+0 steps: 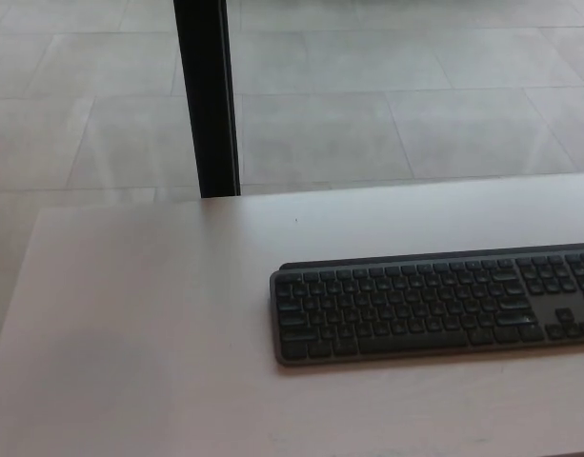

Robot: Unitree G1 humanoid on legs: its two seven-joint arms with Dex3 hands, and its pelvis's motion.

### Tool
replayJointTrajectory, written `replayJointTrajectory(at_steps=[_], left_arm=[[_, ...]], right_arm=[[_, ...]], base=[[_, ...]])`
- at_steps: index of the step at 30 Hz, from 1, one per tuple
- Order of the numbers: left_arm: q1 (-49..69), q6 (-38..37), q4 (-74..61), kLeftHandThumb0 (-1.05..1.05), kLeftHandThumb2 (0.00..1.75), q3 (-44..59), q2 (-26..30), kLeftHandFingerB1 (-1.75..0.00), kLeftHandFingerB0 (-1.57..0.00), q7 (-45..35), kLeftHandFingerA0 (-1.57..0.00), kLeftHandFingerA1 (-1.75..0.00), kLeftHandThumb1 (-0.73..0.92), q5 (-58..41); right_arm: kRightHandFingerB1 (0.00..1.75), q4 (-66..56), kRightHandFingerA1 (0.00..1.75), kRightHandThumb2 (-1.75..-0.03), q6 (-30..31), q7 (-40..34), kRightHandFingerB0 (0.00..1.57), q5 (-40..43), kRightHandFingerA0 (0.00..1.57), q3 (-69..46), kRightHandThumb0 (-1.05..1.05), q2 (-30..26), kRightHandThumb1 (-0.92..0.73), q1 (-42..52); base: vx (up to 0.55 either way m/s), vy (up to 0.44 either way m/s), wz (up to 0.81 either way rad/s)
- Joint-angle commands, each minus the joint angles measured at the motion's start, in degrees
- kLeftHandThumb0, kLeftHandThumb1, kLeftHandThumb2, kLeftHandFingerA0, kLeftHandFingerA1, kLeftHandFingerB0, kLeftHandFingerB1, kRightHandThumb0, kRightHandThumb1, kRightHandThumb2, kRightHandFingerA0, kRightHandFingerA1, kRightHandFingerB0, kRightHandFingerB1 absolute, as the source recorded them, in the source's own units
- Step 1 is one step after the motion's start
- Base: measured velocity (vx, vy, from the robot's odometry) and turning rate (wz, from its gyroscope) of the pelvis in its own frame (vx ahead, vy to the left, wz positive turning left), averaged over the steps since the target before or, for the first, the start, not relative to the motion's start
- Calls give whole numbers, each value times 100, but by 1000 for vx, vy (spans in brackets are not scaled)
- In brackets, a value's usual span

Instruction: The robot uses its right fingers to click on the space key of the black keyboard placed on the center of the white desk.

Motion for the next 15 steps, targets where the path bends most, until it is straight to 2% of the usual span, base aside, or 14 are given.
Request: replayJointTrajectory(at_steps=[1, 2, 3, 4, 5, 6, 7, 9, 10, 12, 13, 15], left_arm=[[-32, -168, 95, -47, 57, 348, 95, -56, -80, 264, -89, -148, 49, -463], [-57, -195, 114, -43, 56, 469, 67, -58, -79, 197, -88, -135, 48, -595], [-71, -204, 122, -43, 56, 524, 55, -58, -79, 168, -88, -135, 48, -651], [-75, -177, 124, -44, 55, 499, 65, -56, -80, 207, -89, -122, 49, -603], [-80, -166, 126, -44, 55, 492, 70, -56, -80, 223, -89, -122, 49, -584], [-89, -187, 153, -45, 55, 496, 77, -58, -81, 194, -90, -130, 48, -604], [-90, -201, 155, -46, 55, 500, 81, -57, -82, 175, -91, -129, 47, -623], [-73, -162, 81, -47, 55, 478, 80, -58, -82, 236, -90, -133, 47, -627], [-69, -156, 65, -47, 55, 468, 74, -58, -82, 257, -90, -133, 47, -627], [-59, -197, 94, -47, 56, 439, 87, -59, -83, 236, -89, -139, 47, -618], [-47, -206, 135, -47, 57, 365, 117, -57, -82, 242, -90, -148, 48, -543], [-61, -205, 184, -50, 56, 341, 136, -57, -84, 231, -89, -146, 48, -554]], right_arm=[[47, -63, 164, -63, 179, -326, 64, 543, 90, -551, -36, -223, -65, -112], [44, 7, 158, -63, 314, -409, 59, 510, 92, -592, -37, -316, -64, -168], [44, 35, 158, -63, 372, -443, 59, 493, 92, -609, -37, -354, -64, -192], [45, 150, 163, -63, 438, -476, 62, 556, 88, -699, -38, -444, -64, -284], [45, 204, 163, -63, 471, -494, 62, 582, 88, -738, -38, -484, -64, -333], [64, 241, 133, -89, 463, -518, 61, 633, 115, -805, -34, -515, -49, -378], [50, 284, 156, -61, 465, -599, 71, 639, 84, -847, -37, -575, -61, -429], [81, 353, 164, -59, 588, -688, 78, 835, 90, -1106, -36, -763, -63, -627], [81, 270, 164, -59, 632, -675, 78, 929, 90, -1201, -36, -779, -63, -653], [56, 247, 160, -63, 798, -795, 73, 957, 87, -1314, -37, -950, -63, -871], [61, 253, 164, -61, 734, -713, 76, 1163, 88, -1494, -34, -1085, -63, -1125], [57, 285, 165, -64, 798, -784, 75, 1163, 90, -1538, -37, -1178, -64, -1310]], base=[[0, 0, 0], [0, 0, 0], [0, 0, 0], [0, 0, 0], [0, 0, 0], [0, 0, 0], [0, 0, 0], [0, 0, 0], [0, 0, 0], [0, 0, 0], [0, 0, 0], [0, 0, 0]])
